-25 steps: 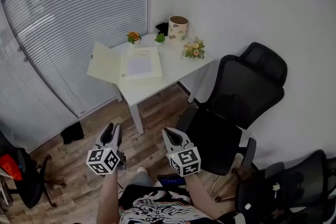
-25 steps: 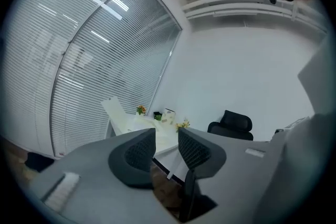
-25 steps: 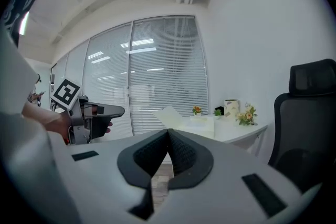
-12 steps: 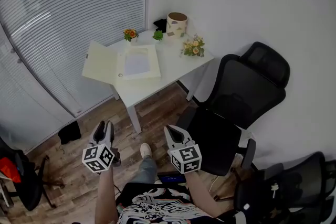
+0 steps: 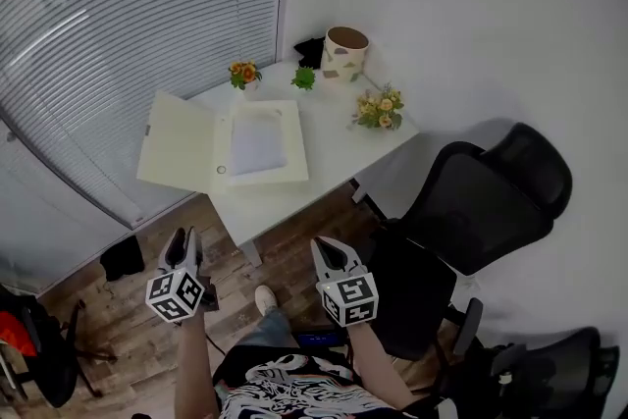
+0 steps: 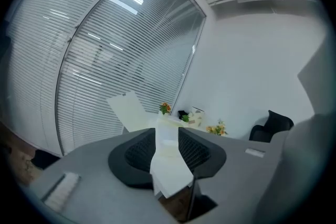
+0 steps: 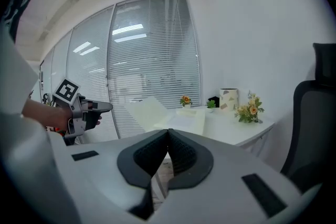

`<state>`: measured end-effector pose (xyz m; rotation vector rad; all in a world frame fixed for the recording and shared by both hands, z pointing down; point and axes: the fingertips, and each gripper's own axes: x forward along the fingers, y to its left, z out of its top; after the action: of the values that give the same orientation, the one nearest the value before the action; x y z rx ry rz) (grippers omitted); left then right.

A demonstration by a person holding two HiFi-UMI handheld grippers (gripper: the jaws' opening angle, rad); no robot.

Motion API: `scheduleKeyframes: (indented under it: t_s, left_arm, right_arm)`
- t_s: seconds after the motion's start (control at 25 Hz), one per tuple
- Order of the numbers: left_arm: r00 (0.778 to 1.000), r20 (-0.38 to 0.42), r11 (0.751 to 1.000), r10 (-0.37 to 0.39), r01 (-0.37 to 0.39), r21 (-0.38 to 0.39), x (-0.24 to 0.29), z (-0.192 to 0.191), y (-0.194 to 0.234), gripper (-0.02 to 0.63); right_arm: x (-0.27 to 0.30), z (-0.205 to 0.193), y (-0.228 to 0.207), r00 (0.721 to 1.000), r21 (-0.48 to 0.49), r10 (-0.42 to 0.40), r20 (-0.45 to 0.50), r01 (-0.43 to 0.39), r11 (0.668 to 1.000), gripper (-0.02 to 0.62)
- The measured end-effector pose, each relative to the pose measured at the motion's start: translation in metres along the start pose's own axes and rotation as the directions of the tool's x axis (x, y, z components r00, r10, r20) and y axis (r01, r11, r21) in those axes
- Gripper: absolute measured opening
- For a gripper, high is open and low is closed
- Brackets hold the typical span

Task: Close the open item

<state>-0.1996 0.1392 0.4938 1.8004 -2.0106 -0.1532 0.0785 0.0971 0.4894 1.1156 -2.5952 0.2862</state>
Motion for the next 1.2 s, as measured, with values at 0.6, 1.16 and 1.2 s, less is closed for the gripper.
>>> scheduleKeyframes:
  t_s: [0.6, 1.16, 1.2]
  left_arm:
    - [0.981, -0.144, 0.986, 0.129, -0.143, -0.089, 0.145, -0.013, 0.105, 0.155]
    - [0.963, -0.181, 0.937, 0.197, -0.240, -0.254, 0.148, -0.038, 0.151, 0.156]
    - [0.963, -0.175, 0.934, 0.203, -0.244, -0.261, 0.149, -0.037, 0.153, 0.156]
  right_arm:
    - [0.143, 0.005, -0.084, 0.990, 0.003, -0.056, -0.130, 0.057, 0.998, 0.003]
    - [0.165, 0.002, -0.103, 0.982, -0.020, -0.081, -0.170, 0.078, 0.997, 0.003]
    - [0.168, 0.000, -0.103, 0.982, -0.021, -0.077, -0.174, 0.075, 0.997, 0.003]
